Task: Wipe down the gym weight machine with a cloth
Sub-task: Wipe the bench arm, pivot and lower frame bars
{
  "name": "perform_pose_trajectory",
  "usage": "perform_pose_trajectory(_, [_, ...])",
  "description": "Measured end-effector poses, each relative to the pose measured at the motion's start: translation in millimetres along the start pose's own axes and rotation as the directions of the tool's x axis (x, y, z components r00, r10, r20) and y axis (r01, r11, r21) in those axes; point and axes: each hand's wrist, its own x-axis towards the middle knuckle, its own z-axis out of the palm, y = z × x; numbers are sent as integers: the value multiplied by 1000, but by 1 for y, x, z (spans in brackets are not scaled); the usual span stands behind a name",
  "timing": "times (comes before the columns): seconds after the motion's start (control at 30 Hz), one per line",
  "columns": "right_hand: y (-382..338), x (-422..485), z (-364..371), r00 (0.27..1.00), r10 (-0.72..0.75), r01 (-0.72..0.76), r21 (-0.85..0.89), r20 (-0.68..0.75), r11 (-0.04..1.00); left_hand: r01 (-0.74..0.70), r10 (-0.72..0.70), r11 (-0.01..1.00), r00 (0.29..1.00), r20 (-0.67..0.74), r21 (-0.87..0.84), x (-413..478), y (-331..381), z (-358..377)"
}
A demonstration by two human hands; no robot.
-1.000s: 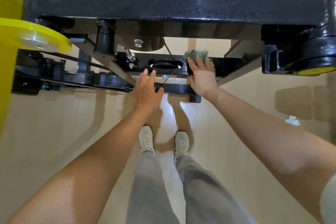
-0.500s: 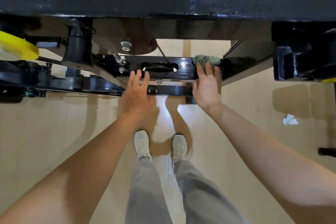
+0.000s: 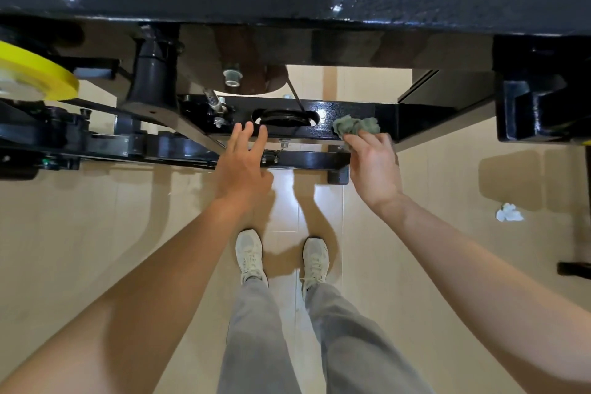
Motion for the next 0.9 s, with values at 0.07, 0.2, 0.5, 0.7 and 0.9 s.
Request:
perform_pose_trajectory(0.07, [-6, -2, 4, 999, -33, 33, 5, -44, 999, 12, -12, 999, 1000, 4, -44, 0, 1, 2])
perform_pose_trajectory(0.2, [-34, 0, 19, 988, -151, 153, 78, -35, 985, 4, -20, 978, 997, -76, -207, -2, 0, 3])
perform_pose_trajectory(0.5, [-90, -13, 18, 964, -55, -136, 658, 261, 740, -231, 166, 848, 971, -174, -477, -19, 3, 5])
perform_pose_trajectory(0.7, [-50, -31, -19, 815, 573, -376, 830, 86, 411, -20, -49, 690, 996, -74, -723, -6, 66, 1])
perform_pose_trajectory(0.9, [10, -30, -60, 533, 846, -433, 855, -11, 284, 145, -159, 265, 982, 105, -953, 20, 162, -5])
